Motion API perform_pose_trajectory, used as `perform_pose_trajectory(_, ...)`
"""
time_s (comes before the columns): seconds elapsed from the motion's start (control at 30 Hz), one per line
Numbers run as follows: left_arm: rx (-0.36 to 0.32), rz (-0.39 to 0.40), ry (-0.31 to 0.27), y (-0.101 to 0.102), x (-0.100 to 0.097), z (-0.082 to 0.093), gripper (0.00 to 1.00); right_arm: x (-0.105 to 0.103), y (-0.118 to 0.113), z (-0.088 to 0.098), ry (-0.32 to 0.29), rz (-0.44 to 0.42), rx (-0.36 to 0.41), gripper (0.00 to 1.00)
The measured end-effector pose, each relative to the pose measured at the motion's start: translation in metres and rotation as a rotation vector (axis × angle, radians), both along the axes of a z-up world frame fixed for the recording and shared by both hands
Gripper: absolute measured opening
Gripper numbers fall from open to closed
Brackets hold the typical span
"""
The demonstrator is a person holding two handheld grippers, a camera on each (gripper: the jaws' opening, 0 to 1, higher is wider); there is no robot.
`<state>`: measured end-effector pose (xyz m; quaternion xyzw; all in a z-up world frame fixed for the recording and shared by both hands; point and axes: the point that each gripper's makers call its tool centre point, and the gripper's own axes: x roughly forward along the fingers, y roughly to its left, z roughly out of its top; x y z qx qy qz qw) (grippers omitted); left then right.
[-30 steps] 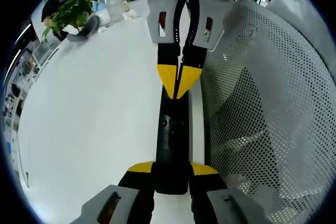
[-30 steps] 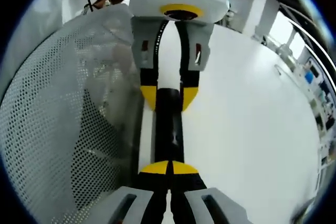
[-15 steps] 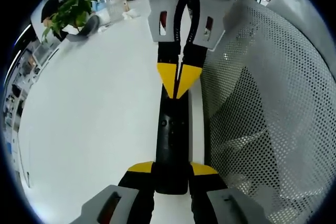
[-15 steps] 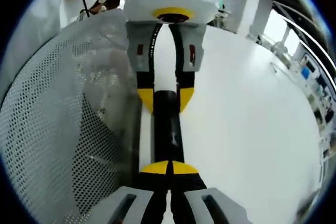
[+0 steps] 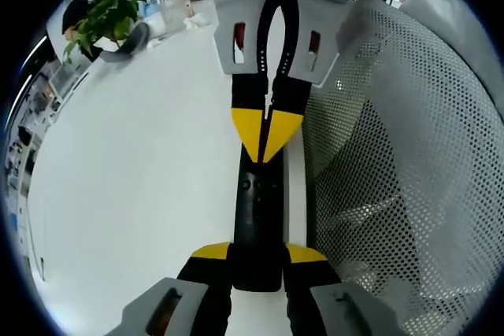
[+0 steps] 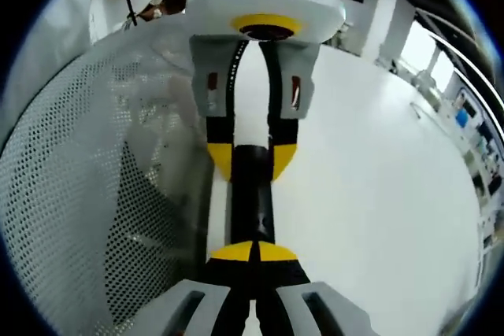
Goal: Press the specified remote control buttons in sequence, fully releasing each button before pressing the next.
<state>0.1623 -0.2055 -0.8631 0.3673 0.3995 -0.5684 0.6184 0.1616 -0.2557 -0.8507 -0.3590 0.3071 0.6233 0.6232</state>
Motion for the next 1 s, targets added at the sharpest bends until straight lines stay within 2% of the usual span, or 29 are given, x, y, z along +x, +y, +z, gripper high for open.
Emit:
perform_pose_trajectory(0.2,0.006,-0.007,0.003,0.0000,0.0003,0.0002,0.24,-0.0004,0.0011,-0.0004,-0.025,0.017,-0.020,0.00)
perform_pose_trajectory(0.63,0.022,-0.016,0.005,0.0000,0.0001,0.0001,0.24,0.0010,0.0006,0.0000,0.014,-0.031,0.018,0.00)
perform_pose_trajectory(0.8,0.029,-0.018,-0.001,-0.0004,-0.0003,0.0000,0.24,-0.0025,0.0003,0.0017,-0.052,0.003,0.037,0.00)
perform_pose_trajectory(0.9,0.034,-0.021,0.001,-0.0005,-0.0005,-0.0004,0.24,-0.0033,0.0024,0.0054,-0.058,-0.003,0.060,0.00)
perform_pose_trajectory(1.0,0.037,-0.024,0.001,-0.0006,-0.0006,-0.0004,0.24,-0.0017,0.0025,0.0033,-0.057,0.002,0.047,0.00)
